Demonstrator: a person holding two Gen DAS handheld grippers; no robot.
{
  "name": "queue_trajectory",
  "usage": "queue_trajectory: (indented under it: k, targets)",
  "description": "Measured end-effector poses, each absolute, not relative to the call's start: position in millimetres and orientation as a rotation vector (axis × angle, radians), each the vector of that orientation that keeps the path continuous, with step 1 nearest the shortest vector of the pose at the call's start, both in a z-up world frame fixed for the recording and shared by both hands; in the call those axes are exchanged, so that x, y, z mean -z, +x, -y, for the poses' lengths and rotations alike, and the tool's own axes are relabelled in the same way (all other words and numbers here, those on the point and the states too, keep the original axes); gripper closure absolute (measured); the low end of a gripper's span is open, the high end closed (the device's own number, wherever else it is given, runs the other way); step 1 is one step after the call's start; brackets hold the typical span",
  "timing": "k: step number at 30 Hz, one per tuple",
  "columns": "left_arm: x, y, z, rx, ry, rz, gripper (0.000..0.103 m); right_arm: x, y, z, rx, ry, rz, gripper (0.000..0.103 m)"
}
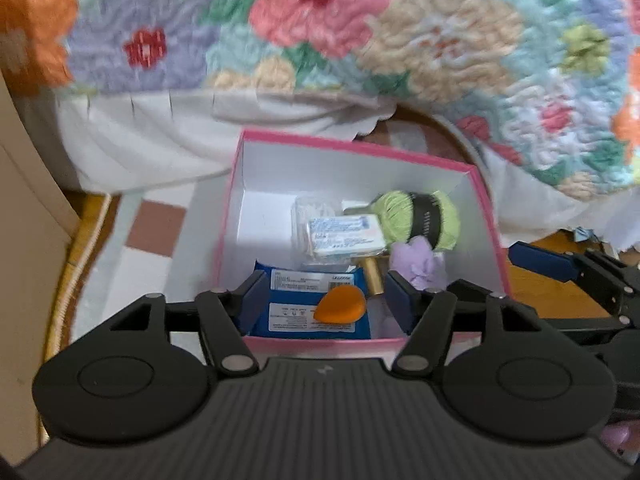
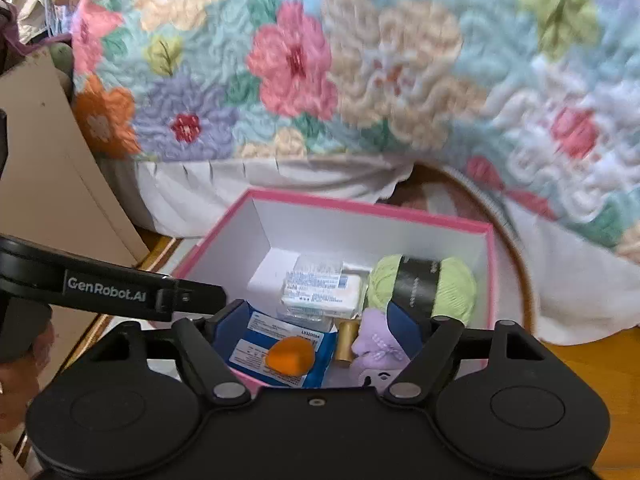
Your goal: Organize objects
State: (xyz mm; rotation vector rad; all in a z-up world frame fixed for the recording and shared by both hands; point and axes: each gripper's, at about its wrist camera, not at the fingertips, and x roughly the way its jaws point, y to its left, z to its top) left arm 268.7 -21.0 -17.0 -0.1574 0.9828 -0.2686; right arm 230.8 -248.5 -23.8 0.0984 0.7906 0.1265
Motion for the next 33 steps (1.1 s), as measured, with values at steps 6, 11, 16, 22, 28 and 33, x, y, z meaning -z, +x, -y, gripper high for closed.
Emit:
queue_trajectory:
  k: [6, 11, 16, 22, 28, 33]
  targets:
    - [-14, 234, 12, 0.285, -0.103, -0.933, 0.022, -20, 192, 239, -0.112, 0.07, -0.734, 0.02]
    - [-25, 204, -3, 0.218, -0.081, -0.95, 0.019, -43, 157, 233, -0.122, 0.08, -0.685, 0.019]
    - [-33, 172, -16, 0.182, -0.075, -0.955, 0.014, -53, 127, 223, -0.114, 0.085, -0.663, 0.016]
    - [-42, 143, -22, 0.162, -0.062, -0.943, 0.008, -51, 102, 218, -0.087, 0.128, -0.689, 0.004]
    - [-46, 125, -21, 0.143, -0.053, -0.959, 0.004, -49, 88, 224, -0.082, 0.219, -0.701, 0.0]
    - [-44, 116, -17, 0.139, -0.053, -0.966, 0.0, -46, 87, 220, -0.041, 0.183, -0.783, 0.0]
